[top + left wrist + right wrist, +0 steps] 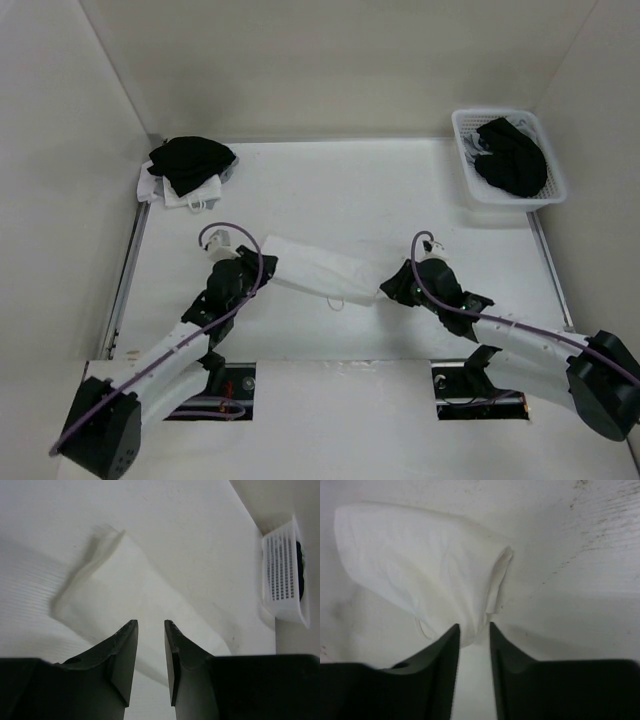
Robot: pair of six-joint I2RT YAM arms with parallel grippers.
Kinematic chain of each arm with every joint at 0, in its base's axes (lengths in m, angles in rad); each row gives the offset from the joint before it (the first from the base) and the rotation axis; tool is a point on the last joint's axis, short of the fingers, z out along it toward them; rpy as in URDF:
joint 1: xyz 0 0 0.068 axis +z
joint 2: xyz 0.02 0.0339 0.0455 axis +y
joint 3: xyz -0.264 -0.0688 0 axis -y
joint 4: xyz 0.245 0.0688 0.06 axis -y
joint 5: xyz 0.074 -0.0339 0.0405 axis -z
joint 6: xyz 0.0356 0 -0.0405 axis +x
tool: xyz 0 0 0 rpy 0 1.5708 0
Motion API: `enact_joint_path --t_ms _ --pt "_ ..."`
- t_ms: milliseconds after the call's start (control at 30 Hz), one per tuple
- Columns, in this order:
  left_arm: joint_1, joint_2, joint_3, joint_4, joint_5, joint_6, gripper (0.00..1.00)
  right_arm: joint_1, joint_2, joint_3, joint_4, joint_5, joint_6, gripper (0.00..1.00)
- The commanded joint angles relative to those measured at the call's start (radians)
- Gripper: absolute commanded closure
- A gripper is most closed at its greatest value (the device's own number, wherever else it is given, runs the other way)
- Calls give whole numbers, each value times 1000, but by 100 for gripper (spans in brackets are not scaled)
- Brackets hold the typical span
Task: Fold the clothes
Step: Fold the tank top
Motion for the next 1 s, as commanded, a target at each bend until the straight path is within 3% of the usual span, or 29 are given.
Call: enact_joint_path --t_ms 0,67,167,300,600,833,967 --pt "-140 118 82 108 -94 -12 74 15 24 49 101 -30 8 74" --pt "-223 220 104 191 -114 -14 74 29 36 68 106 -26 8 85" --pt "-263 344 113 288 -113 -14 74 64 70 75 159 -26 -4 86" --pt "-227 450 79 352 -87 -27 75 85 200 86 201 -50 7 86" --pt "-157 400 -37 354 -32 -43 75 165 245 31 152 0 83 85" --pt "-124 266 -39 282 20 -37 74 158 97 17 123 36 67 54" --pt "-185 196 29 194 -4 -21 74 64 18 -4 104 40 64 46"
